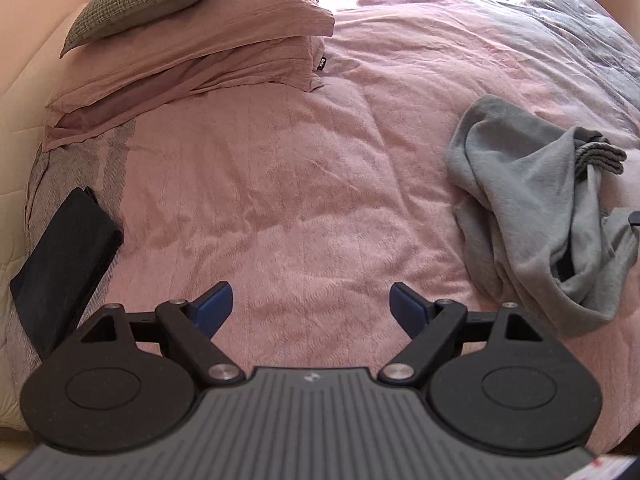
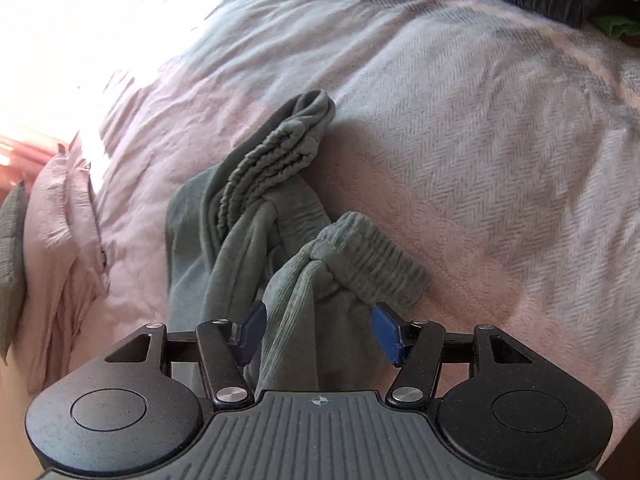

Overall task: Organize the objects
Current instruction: 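Grasp the sweatpants cuff with the right gripper and lift to unfold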

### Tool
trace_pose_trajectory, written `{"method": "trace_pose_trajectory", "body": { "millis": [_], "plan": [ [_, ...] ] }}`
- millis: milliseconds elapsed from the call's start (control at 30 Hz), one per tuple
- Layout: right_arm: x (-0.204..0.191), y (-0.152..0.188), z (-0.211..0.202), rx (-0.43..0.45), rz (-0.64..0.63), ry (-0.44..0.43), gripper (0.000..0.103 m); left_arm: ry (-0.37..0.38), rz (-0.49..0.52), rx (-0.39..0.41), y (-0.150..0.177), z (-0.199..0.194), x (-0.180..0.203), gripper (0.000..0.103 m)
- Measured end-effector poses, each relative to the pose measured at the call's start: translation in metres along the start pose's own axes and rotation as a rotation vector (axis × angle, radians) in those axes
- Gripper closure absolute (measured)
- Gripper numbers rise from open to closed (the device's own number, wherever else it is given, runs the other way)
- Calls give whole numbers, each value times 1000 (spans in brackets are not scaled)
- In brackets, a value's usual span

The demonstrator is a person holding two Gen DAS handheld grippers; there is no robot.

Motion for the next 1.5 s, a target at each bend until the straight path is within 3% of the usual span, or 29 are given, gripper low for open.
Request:
{"method": "trace_pose_trajectory", "body": {
  "millis": [67,133,167,233,367,433,533,600,767,867,1033,1067,1100,1133,1167,1233,1333,1433,1500],
  "plan": [
    [6,9,28,-26,37,30,47,0,0,-2,-6,13,1,20],
    [12,15,44,-48,99,2,50,12,6,-9,-11,26,7,20],
    [15,17,46,-46,129,-33,81,22,17,-10,-15,33,12,21],
    [20,13,36,4,96,-54,102,43,47,-11,-23,43,25,26],
    [41,-6,-35,214,25,-92,102,134,117,19,-52,58,69,28],
    [57,-11,-74,311,12,-71,103,181,153,36,-67,63,96,28],
    [68,-15,-141,523,-97,-31,103,258,218,70,-91,69,143,28],
    [84,-13,-170,594,-149,31,103,319,271,92,-107,77,182,28],
    [154,12,-160,496,10,166,103,449,368,87,-136,113,276,28],
    [176,26,-157,468,81,166,102,489,466,88,-146,134,331,29],
    [181,16,-152,462,108,132,102,478,667,67,-139,172,394,29],
    [182,13,-151,459,120,132,102,485,693,52,-133,178,401,35],
    [180,12,-150,454,129,127,102,489,718,32,-125,185,406,52],
    [178,9,-147,450,134,122,102,496,733,6,-118,190,408,67],
    [177,6,-146,448,136,117,102,521,714,-11,-115,192,407,92],
    [172,1,-147,452,127,90,102,540,610,12,-129,188,389,93],
    [155,-15,-157,493,76,28,102,536,352,87,-170,169,322,94],
    [127,-39,-172,555,38,-66,103,460,79,188,-210,128,208,94],
    [100,-57,-188,601,11,-145,103,348,-29,261,-223,87,125,95]
  ]
}}
Point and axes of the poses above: each gripper's, at about its wrist camera, not at the fingertips, and z roughly the way its jaws point, x to its right, y to its underside, the point moved 9 cm from there along z, roughly the way its jaws point, and after that the axes turned 10 degrees about x, right-handed, at the moved point
